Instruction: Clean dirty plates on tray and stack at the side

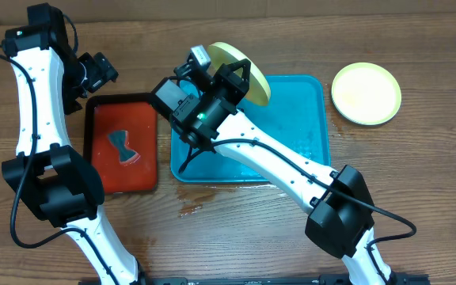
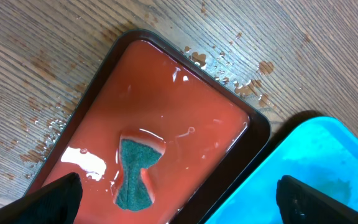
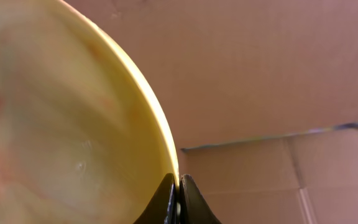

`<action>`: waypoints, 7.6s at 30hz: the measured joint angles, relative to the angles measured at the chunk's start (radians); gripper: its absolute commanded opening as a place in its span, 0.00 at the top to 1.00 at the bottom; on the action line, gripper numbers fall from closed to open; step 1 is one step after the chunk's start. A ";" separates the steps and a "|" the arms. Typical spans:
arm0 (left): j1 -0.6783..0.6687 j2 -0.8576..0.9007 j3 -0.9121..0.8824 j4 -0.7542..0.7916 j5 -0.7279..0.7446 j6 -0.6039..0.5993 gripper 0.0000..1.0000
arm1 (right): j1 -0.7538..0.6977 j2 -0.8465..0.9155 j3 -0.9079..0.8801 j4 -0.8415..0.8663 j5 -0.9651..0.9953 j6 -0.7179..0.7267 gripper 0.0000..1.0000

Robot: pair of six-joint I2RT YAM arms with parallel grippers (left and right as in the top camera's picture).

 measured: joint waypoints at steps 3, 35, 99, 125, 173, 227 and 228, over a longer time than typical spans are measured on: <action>0.000 0.000 0.000 0.000 0.000 0.000 0.00 | 0.004 0.000 0.001 0.000 -0.003 -0.040 0.96; 0.000 0.000 0.000 0.000 0.001 0.000 0.00 | -1.280 0.038 -0.021 -0.144 -1.659 0.182 0.96; 0.000 0.000 0.000 0.003 0.004 0.000 0.00 | -1.279 -1.031 -0.480 -0.539 -2.077 -0.161 0.00; 0.000 0.000 0.000 0.003 0.006 0.000 0.00 | -0.769 -1.437 -1.059 0.250 -1.606 0.456 0.00; 0.000 0.000 0.000 0.003 0.007 0.000 0.00 | -0.866 -2.142 -2.023 1.041 -1.394 0.515 0.00; 0.000 0.000 0.000 0.003 0.007 0.000 0.00 | -0.866 -2.142 -2.023 0.990 -1.387 0.432 0.00; 0.000 0.000 0.000 0.003 0.007 0.000 0.00 | -0.866 -2.142 -2.023 0.989 -1.387 0.431 0.00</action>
